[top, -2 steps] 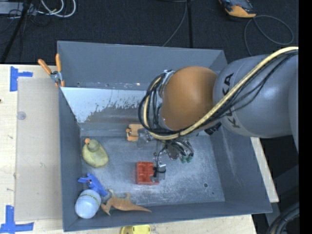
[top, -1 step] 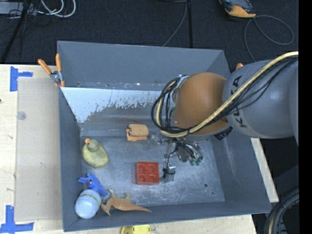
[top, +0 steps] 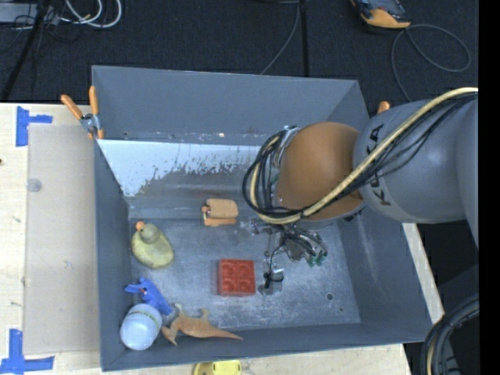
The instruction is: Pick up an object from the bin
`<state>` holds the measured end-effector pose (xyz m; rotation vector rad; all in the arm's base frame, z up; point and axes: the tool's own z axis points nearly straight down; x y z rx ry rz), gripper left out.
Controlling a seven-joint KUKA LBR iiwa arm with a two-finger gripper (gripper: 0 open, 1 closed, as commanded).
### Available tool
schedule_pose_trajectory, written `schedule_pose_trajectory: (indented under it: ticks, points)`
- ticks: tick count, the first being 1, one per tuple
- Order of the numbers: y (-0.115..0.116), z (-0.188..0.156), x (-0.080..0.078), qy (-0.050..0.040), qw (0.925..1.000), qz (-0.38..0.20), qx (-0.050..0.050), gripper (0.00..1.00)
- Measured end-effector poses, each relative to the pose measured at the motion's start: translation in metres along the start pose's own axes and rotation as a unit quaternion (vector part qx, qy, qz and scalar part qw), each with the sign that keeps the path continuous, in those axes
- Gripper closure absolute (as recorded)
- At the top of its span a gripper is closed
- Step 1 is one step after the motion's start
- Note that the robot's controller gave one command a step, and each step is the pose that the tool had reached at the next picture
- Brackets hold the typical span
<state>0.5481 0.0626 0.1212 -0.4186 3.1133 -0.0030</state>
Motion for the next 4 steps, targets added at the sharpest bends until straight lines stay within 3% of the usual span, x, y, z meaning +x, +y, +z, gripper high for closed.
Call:
schedule_pose_trajectory:
  ticks: [1, 2, 4]
  points:
    - [0.019, 0.036, -0.007, -0.0006, 0.9977, -0.068, -0.001, 0.0]
    - [0.018, 0.049, -0.006, 0.0017, 0.9919, -0.127, -0.001, 1.0]
    - [0.019, 0.041, -0.008, 0.0022, 0.9893, -0.146, 0.0, 1.0]
